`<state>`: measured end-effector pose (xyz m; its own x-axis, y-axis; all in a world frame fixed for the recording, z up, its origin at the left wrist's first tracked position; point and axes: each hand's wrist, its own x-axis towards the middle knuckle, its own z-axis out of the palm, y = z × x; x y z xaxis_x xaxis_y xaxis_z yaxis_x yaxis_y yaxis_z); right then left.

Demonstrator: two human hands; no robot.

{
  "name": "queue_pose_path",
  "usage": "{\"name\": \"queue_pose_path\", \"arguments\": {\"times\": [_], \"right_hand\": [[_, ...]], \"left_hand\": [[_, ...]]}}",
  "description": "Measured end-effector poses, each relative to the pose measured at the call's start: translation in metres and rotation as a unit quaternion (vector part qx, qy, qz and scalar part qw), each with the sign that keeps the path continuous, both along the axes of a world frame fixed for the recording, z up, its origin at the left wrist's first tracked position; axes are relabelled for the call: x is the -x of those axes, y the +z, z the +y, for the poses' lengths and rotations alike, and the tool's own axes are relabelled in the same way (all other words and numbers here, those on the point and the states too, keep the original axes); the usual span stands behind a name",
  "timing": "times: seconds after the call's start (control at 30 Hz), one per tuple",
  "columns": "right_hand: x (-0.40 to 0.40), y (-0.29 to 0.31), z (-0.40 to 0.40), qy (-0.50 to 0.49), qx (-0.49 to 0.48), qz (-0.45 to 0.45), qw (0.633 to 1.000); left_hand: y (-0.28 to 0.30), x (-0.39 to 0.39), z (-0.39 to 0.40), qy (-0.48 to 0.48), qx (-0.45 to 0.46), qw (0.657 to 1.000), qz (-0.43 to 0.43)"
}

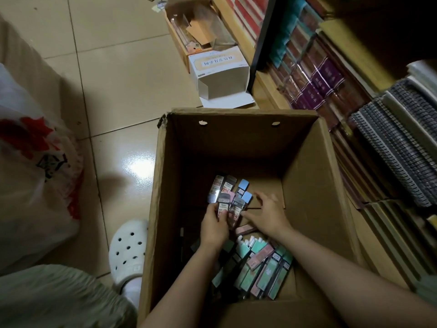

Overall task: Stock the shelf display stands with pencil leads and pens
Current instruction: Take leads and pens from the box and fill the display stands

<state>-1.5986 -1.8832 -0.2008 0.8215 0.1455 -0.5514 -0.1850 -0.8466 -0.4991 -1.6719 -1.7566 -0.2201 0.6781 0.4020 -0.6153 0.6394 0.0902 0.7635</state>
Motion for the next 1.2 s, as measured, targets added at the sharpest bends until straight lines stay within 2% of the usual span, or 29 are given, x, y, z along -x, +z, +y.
{"name": "queue_pose_path", "arguments": {"times": [0.1, 0.27, 0.4, 0.5, 0.6, 0.73, 0.83, 0.9, 1.03, 1.2], "right_hand": [[0.002, -0.011, 0.010, 0.011, 0.014, 0.007, 1.000], [0.006, -0.028, 0.028, -0.037, 0.046, -0.014, 0.998], [-0.002, -0.030, 0.029, -0.105, -0.007, -0.019, 0.994], [-0.001, -0.028, 0.027, -0.091, -0.015, -0.031, 0.995], [0.000, -0.028, 0.027, -0.140, -0.035, -0.005, 0.989], [-0.005, -0.027, 0.025, -0.244, -0.110, 0.044, 0.962], [-0.013, -0.015, 0.013, -0.271, -0.135, 0.031, 0.953], [-0.019, 0.000, 0.002, -0.255, -0.144, 0.000, 0.956], [-0.028, 0.054, -0.013, -0.155, -0.145, -0.056, 0.976], [-0.033, 0.160, -0.029, -0.009, -0.111, -0.094, 0.989]], "left_hand": [[-0.005, -0.003, 0.002, 0.020, -0.007, 1.000, 0.002], [-0.010, -0.003, -0.001, 0.019, -0.014, 1.000, 0.008], [-0.013, -0.004, -0.001, 0.020, -0.018, 1.000, 0.013], [-0.011, -0.005, -0.002, 0.041, 0.027, 0.999, 0.016], [-0.009, -0.005, -0.003, 0.053, 0.049, 0.997, 0.020], [-0.006, -0.004, 0.000, 0.030, 0.020, 0.999, 0.024], [0.003, -0.004, -0.001, 0.026, 0.004, 0.999, 0.017], [0.012, -0.006, -0.002, 0.006, -0.020, 1.000, 0.013], [0.044, -0.021, -0.006, -0.073, -0.044, 0.996, -0.016], [0.115, -0.055, -0.001, -0.228, -0.068, 0.969, -0.066]]}}
